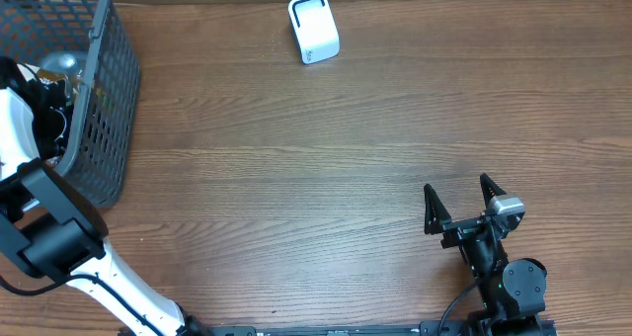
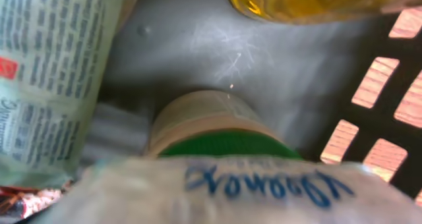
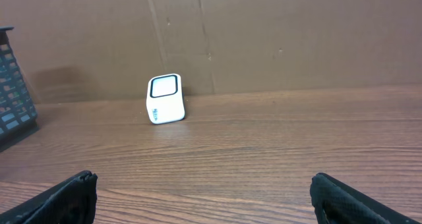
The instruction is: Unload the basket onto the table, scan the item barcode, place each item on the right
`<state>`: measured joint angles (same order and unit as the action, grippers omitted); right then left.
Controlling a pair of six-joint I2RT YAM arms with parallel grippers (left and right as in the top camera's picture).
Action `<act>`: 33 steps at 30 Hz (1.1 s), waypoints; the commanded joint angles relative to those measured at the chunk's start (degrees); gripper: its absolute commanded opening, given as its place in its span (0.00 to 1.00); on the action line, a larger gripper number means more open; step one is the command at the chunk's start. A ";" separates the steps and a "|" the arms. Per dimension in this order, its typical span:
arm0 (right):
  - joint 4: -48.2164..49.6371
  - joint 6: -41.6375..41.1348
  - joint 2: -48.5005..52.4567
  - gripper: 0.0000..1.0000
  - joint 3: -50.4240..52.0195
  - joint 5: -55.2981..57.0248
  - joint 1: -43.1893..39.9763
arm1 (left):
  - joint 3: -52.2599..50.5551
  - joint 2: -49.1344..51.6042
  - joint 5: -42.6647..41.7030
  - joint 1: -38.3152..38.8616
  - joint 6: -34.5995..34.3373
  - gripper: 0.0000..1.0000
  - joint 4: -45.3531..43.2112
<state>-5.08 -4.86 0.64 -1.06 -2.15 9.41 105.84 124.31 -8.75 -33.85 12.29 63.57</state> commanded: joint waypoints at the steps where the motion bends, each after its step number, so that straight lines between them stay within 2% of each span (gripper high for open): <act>1: 0.42 0.22 -0.42 1.00 0.61 -0.07 -0.15 | -0.48 0.90 0.33 0.13 0.55 0.80 -0.63; 3: 0.42 0.22 -0.42 1.00 0.61 -0.04 -0.15 | -0.46 0.90 0.42 0.13 0.50 0.81 -0.68; 6: 0.42 0.22 -0.42 1.00 0.61 -0.04 -0.15 | -0.24 0.87 0.39 0.13 0.55 0.90 -0.74; 11: 0.42 0.22 -0.42 1.00 0.61 -0.04 -0.15 | 0.83 0.76 0.37 0.13 0.63 0.92 -1.40; 14: 0.42 0.22 -0.42 1.00 0.61 -0.04 -0.15 | 0.90 0.76 0.37 0.13 0.63 0.85 -2.12; 15: 0.42 0.22 -0.42 1.00 0.61 -0.04 -0.15 | 0.90 0.76 0.42 0.15 0.63 0.80 -2.25; 19: 0.42 0.22 -0.42 1.00 0.61 -0.04 -0.15 | 0.94 0.76 0.70 0.13 1.51 0.78 -2.78; 22: 0.42 0.22 -0.42 1.00 0.61 -0.07 -0.15 | 0.94 0.70 2.64 0.15 1.38 0.61 -2.64; 23: 0.42 0.22 -0.42 1.00 0.61 -0.04 -0.15 | 0.94 0.66 3.17 0.15 0.66 0.59 -2.54; 26: 0.42 0.22 -0.42 1.00 0.61 -0.07 -0.15 | 0.94 0.44 6.58 0.13 -4.72 0.59 -2.29; 30: 0.42 0.22 -0.42 1.00 0.61 -0.04 -0.15 | 1.44 -0.04 13.16 0.15 -14.43 0.64 -0.79; 33: 0.42 0.22 -0.42 1.00 0.61 -0.04 -0.15 | 1.95 -0.61 13.42 0.17 -15.10 0.72 -0.59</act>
<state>-5.08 -4.86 0.62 -1.06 -2.13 9.41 106.54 124.31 -1.41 -33.74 2.33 62.67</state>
